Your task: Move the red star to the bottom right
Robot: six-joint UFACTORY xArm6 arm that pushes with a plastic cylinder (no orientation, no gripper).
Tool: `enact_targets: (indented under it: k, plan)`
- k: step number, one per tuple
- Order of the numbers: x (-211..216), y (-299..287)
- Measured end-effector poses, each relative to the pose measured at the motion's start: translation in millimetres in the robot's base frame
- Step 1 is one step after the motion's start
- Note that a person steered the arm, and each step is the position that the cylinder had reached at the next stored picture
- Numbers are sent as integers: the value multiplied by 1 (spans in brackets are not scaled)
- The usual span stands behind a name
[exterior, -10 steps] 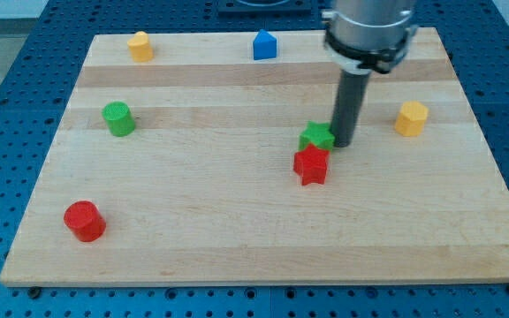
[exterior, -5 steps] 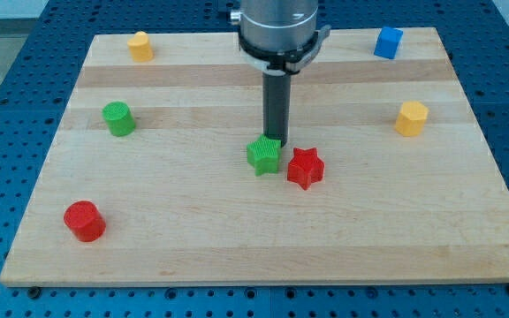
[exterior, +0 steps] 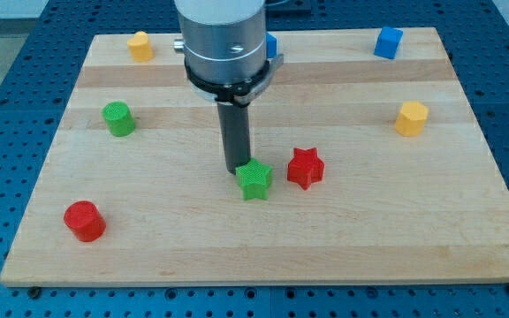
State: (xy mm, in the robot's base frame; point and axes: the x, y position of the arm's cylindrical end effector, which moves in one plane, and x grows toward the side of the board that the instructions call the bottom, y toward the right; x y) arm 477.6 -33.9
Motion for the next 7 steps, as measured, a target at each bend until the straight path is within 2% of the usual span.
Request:
enact_targets:
  k: [3, 5, 7]
  plan:
    - [7, 30]
    - [49, 30]
    - [33, 24]
